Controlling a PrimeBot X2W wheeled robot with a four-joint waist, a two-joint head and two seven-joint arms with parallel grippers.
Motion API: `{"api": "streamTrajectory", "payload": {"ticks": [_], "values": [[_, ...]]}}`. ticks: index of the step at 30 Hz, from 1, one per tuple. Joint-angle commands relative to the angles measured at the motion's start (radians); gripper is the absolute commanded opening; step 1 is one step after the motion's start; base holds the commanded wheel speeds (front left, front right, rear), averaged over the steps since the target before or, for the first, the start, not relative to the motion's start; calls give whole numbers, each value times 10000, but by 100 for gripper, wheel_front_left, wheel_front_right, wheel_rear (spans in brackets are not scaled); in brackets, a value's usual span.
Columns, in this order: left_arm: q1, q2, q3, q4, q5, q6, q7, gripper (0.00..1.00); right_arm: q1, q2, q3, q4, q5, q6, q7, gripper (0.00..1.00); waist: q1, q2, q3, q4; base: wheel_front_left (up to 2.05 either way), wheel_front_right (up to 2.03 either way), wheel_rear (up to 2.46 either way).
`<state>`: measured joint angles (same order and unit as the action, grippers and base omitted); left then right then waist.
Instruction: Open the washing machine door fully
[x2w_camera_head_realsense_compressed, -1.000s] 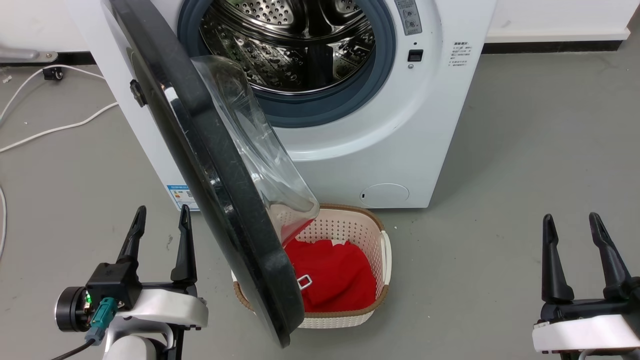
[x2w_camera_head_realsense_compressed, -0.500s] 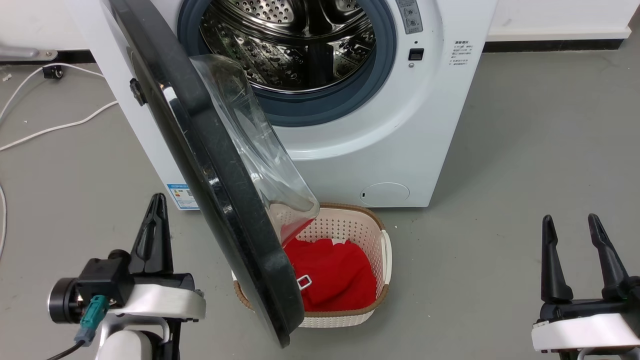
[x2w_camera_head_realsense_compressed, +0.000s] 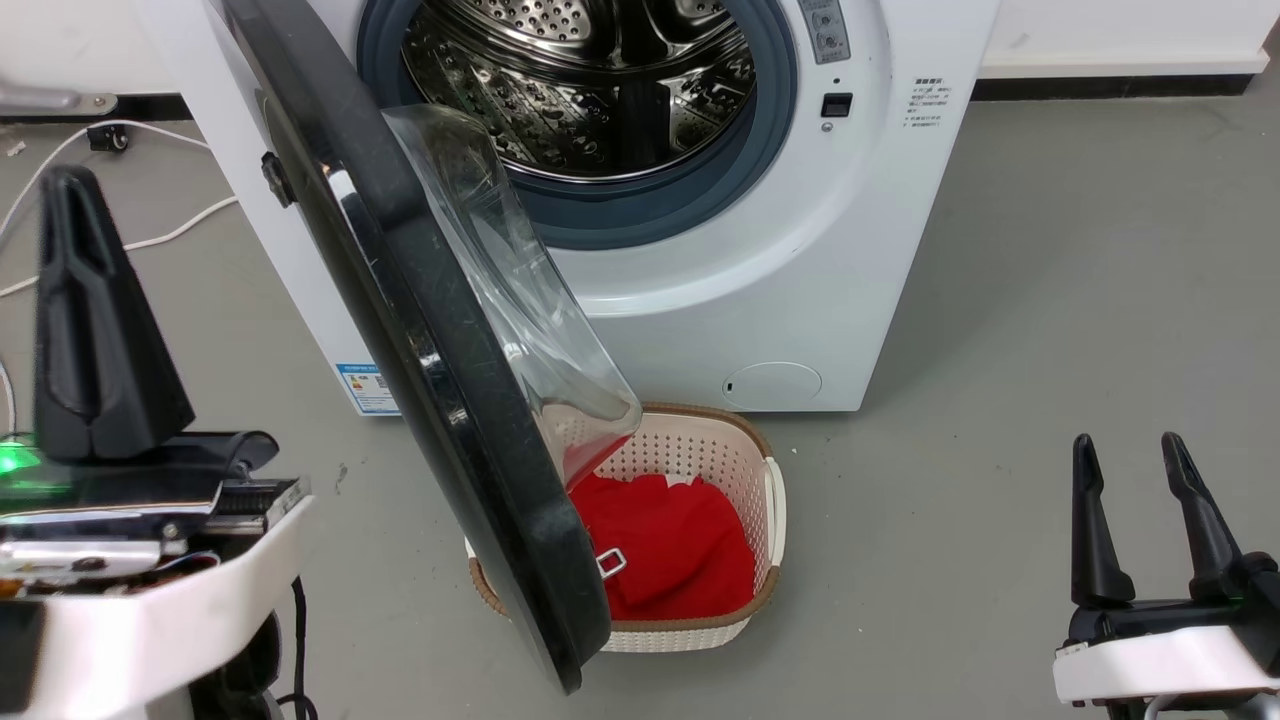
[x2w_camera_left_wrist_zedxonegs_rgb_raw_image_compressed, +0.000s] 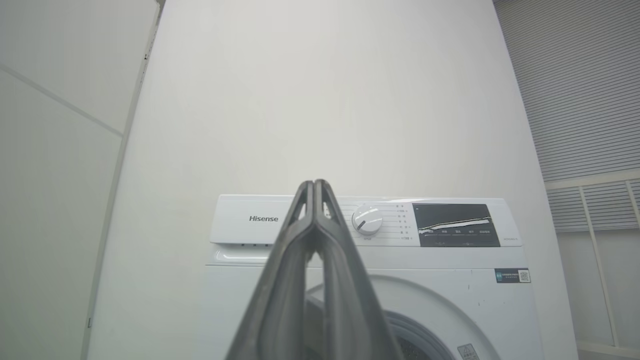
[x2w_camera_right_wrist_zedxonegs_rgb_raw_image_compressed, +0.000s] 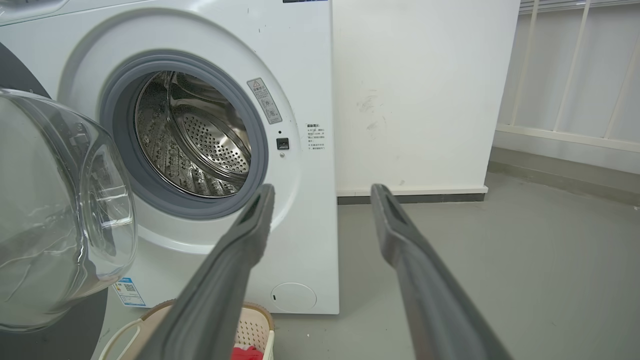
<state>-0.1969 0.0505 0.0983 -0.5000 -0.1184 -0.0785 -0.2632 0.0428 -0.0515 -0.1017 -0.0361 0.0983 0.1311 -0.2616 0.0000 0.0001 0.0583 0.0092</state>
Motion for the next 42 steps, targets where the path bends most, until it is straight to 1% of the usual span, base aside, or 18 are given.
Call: {"api": "streamTrajectory", "payload": {"ticks": [1,6,8,11,14,19,20,24,27,31,36,42], "values": [[-109,-1,-54,-121,10,14,-20,0,-131,25,24,5,81,-6,-29,100,0,-1,-9,-3,0,0,0],[-11,-4,-758,-1214,117,-153,-20,0,-110,25,32,111,166,-6,-29,100,0,-1,-53,-9,0,0,0],[196,-6,-1283,-1342,141,-270,-20,0,-120,25,26,167,193,-6,-30,100,0,-1,-64,-11,0,0,0],[621,-3,-2354,-1188,53,-412,-20,0,-137,25,23,245,223,-6,-31,100,0,-1,-83,-13,0,0,0],[1192,140,-3317,-727,-79,-488,-20,0,-125,25,39,299,234,-6,-32,100,0,-1,-120,-34,0,0,0],[2151,573,-4512,250,-476,-514,-20,0,-33,25,67,388,259,-6,-26,100,0,-1,-185,-65,0,0,0],[2779,831,-5013,1005,-645,-523,-20,0,26,25,96,443,256,-6,3,100,0,-1,-236,-83,0,0,0],[3441,1049,-5544,2215,-874,-524,-1,0,97,25,114,503,321,-6,16,100,0,-1,-277,-71,0,0,0],[3669,1090,-5722,3089,-945,-502,25,0,104,25,189,535,358,-6,39,100,0,-1,-268,-77,0,0,0],[3471,1008,-5594,3938,-838,-292,7,0,106,26,234,554,407,-6,68,100,0,-1,-246,-79,0,0,0],[2887,742,-5314,4444,-826,-102,-24,0,137,24,239,578,462,-6,131,100,0,-1,-215,-59,0,0,0],[2290,407,-4984,4782,-1194,-94,-26,0,115,24,305,621,508,-6,148,100,0,-1,-186,-74,0,0,0]]}}
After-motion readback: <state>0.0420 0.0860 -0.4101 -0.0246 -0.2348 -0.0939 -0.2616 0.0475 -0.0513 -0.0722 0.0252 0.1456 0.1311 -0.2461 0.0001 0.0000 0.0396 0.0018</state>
